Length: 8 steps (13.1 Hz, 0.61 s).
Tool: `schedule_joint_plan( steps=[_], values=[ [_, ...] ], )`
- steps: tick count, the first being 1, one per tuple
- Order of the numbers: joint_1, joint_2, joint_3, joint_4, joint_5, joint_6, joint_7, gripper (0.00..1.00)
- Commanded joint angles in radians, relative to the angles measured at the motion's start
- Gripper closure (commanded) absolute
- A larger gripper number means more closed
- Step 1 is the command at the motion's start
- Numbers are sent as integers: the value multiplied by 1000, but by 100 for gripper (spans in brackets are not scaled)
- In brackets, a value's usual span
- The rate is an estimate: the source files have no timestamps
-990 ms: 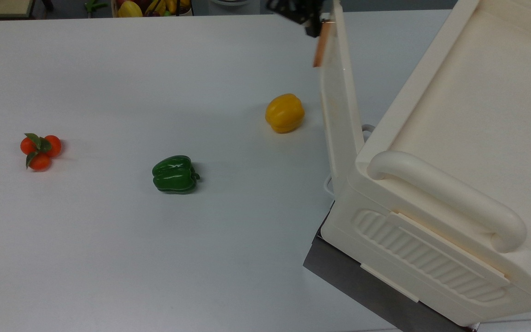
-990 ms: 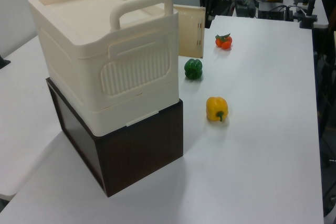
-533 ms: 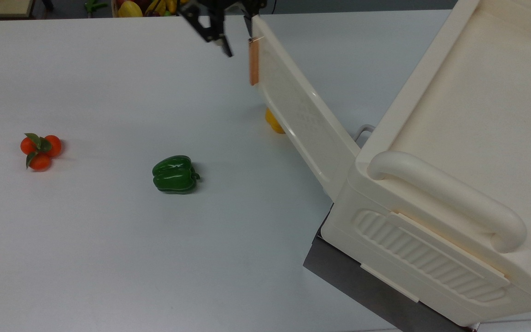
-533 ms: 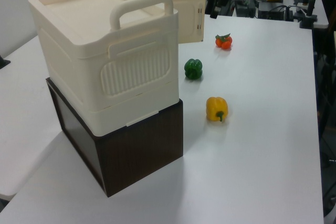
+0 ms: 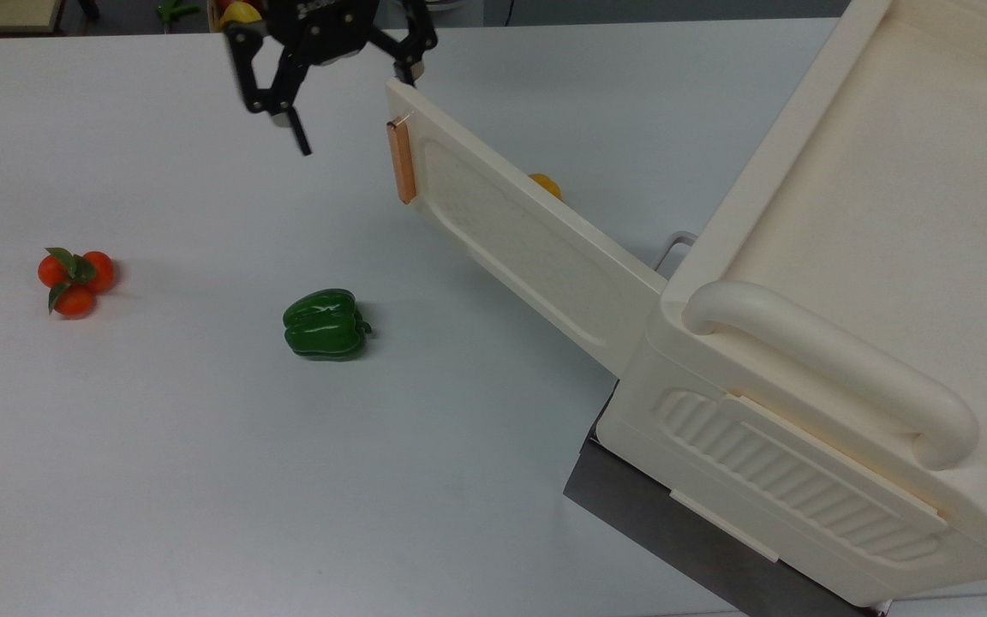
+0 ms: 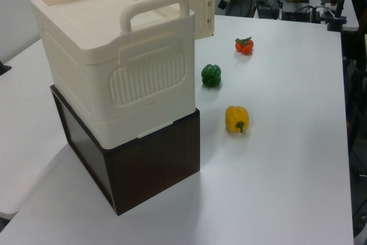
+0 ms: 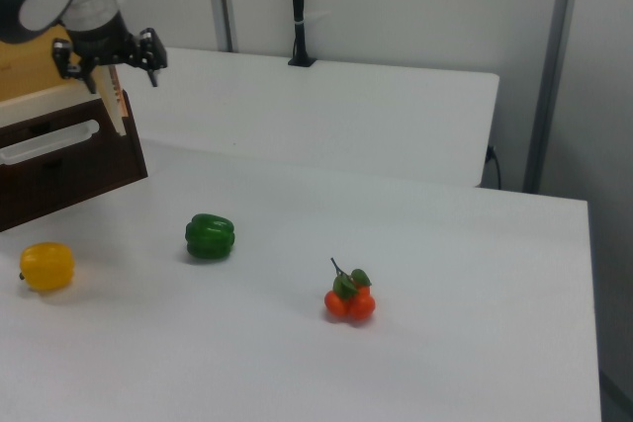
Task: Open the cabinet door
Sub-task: 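Release the door and lift the gripper away from it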
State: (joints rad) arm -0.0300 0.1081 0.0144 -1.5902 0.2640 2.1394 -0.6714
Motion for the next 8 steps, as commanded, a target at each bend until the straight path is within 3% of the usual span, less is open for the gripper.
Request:
schedule_joint_plan(
  steps=[1,4,8],
  values=[
    [-5,5,-16,-14,-3,98,15,0],
    [-14,16,-16,-14,-3,177,15,0],
    [-22,4,-30,-16,-3,169,15,0]
  ],
)
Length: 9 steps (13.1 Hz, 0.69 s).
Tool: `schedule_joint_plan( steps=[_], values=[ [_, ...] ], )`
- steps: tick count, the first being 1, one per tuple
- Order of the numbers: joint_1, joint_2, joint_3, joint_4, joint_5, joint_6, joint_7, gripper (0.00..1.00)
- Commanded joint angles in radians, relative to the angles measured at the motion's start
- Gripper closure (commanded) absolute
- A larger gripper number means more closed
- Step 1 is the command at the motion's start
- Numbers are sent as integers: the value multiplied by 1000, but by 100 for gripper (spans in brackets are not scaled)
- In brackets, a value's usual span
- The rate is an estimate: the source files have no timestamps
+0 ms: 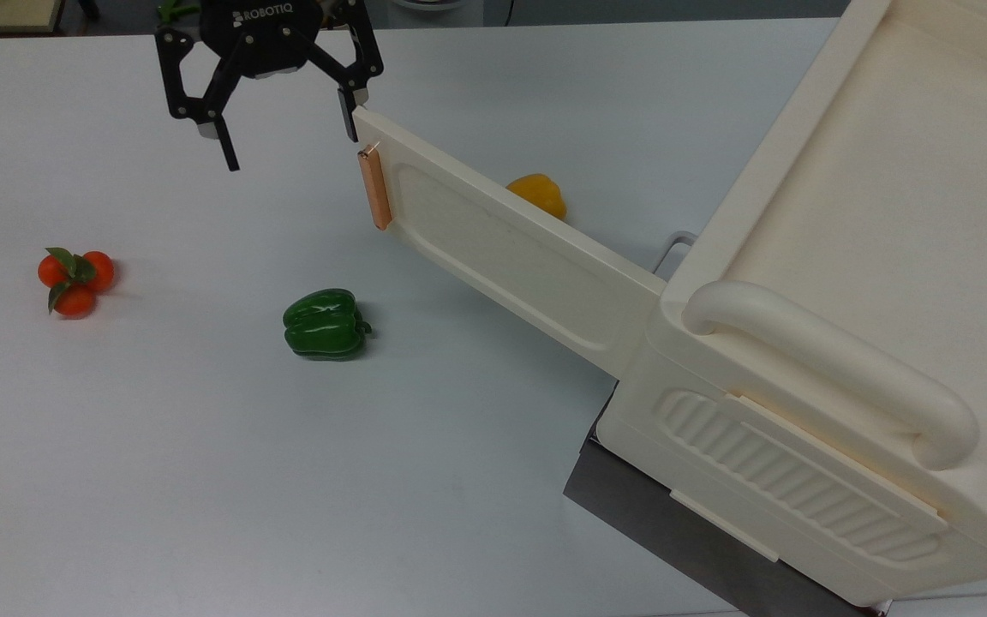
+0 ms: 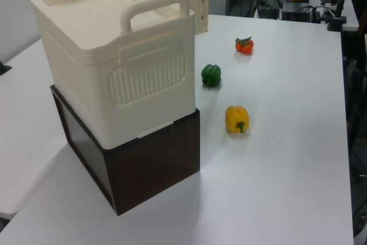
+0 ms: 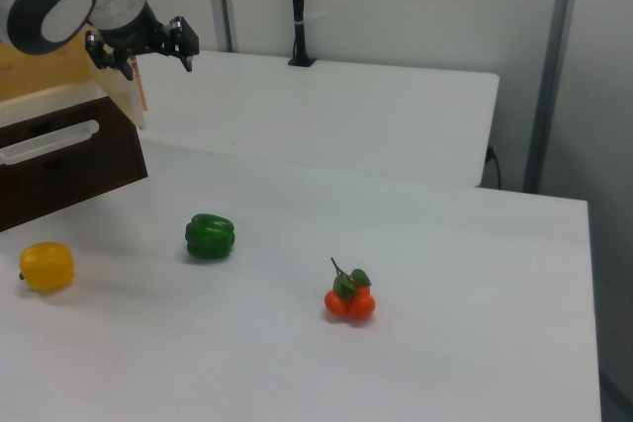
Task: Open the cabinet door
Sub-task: 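Release the door and lift the gripper away from it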
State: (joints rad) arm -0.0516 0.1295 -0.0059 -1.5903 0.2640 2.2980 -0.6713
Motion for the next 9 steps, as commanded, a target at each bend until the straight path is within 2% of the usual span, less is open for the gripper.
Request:
schedule_joint_plan(
  steps=[1,3,5,7,9],
  values=[
    [-4,-33,-16,-20,-3,-3,13,0],
    [-8,-97,-52,-28,-5,-267,13,0],
    [-1,-137,-104,-23,-9,-447,7,0],
    [4,-157,-108,-22,-9,-544,16,0],
    [30,-181,-108,-19,-9,-636,127,0]
  ],
)
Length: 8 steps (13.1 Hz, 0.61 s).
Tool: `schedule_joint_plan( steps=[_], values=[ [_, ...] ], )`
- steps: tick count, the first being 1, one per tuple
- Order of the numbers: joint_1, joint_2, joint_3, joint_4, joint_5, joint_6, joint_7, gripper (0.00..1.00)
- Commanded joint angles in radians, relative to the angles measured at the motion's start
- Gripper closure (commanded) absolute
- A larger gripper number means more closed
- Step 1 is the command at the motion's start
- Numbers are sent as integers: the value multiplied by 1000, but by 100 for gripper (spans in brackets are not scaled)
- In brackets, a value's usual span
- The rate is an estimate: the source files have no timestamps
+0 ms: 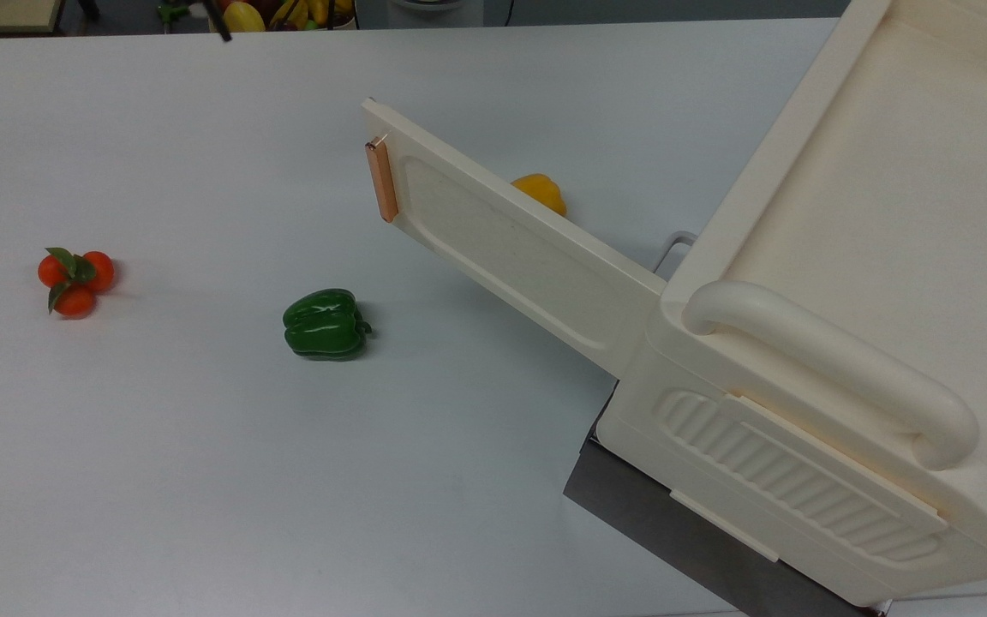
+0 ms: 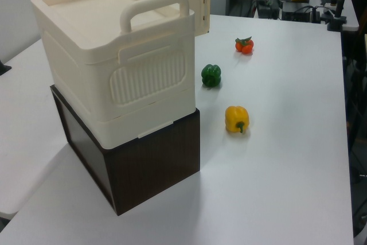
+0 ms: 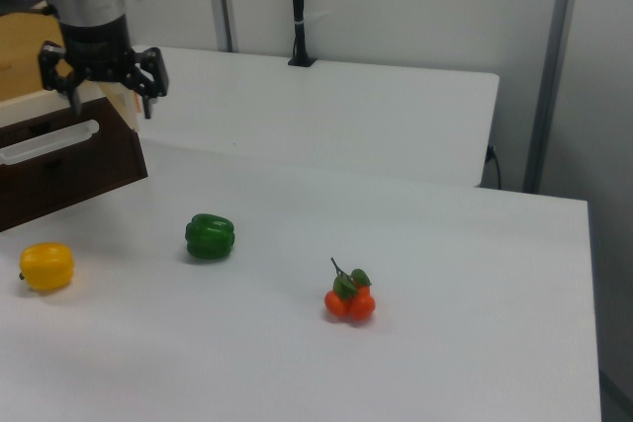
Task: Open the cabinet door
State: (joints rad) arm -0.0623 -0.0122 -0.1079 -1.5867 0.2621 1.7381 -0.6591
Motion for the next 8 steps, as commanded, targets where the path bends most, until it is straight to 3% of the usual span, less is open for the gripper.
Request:
schedule_joint_plan(
  steps=[1,5,7,8],
  values=[
    [73,-51,-4,-21,-14,-90,222,0],
    [173,-63,10,-21,-98,-124,687,0],
    [206,-58,17,-30,-209,-115,810,0],
    [210,-54,20,-42,-224,-80,811,0]
  ],
)
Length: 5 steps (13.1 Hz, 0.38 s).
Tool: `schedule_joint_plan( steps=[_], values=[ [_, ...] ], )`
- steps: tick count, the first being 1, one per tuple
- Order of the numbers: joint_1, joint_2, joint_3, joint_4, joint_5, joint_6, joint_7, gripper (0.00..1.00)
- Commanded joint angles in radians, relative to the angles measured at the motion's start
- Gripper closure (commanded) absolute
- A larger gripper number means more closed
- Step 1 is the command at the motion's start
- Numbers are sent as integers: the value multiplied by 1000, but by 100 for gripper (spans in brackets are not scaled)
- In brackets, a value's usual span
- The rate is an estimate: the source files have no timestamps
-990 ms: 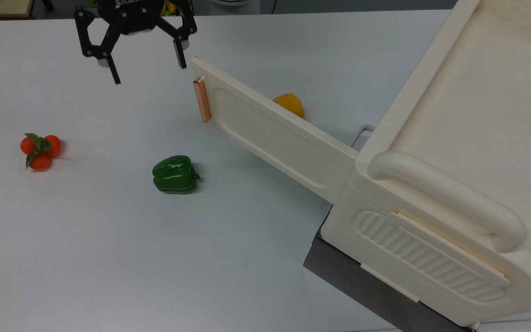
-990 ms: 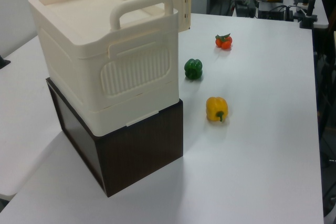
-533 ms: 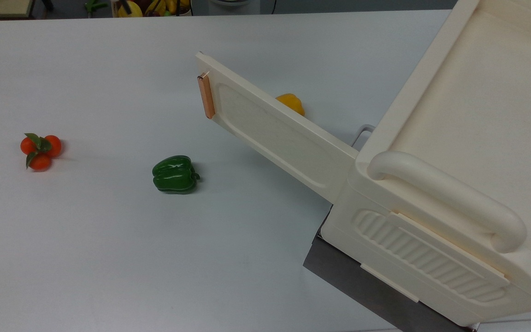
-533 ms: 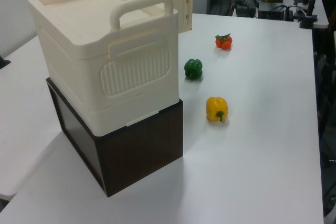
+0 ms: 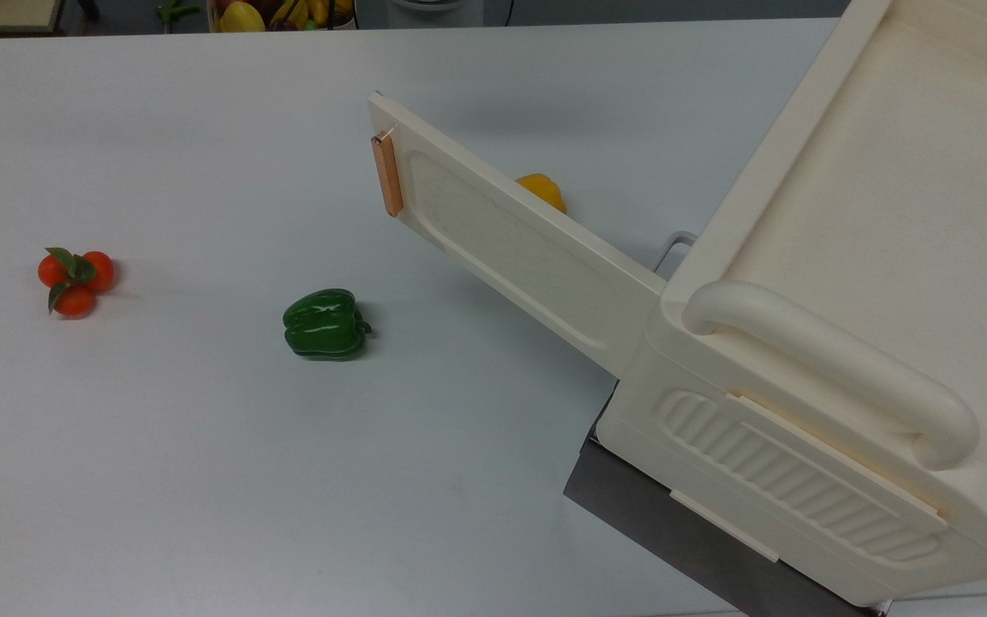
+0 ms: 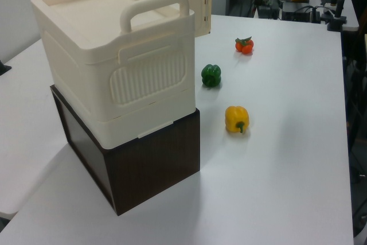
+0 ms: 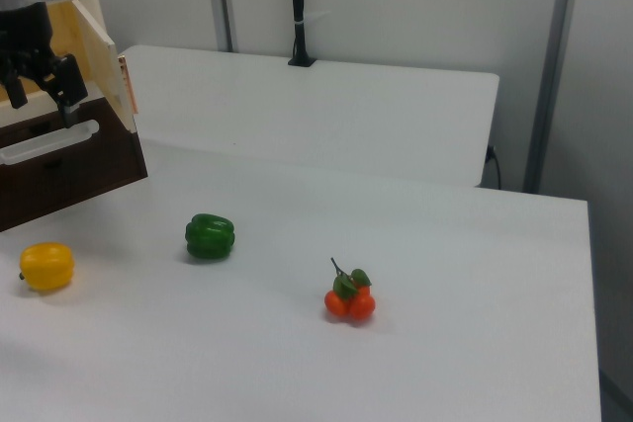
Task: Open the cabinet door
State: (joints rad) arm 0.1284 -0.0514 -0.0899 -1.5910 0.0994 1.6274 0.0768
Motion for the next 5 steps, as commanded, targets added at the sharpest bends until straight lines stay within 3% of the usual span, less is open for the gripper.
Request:
schedule_joint_plan(
  steps=[1,3,5],
  values=[
    [14,-16,2,-65,-63,101,52,0],
    [2,-13,1,-67,-43,131,-82,0],
    [3,-13,1,-64,-41,121,-85,0]
  ],
)
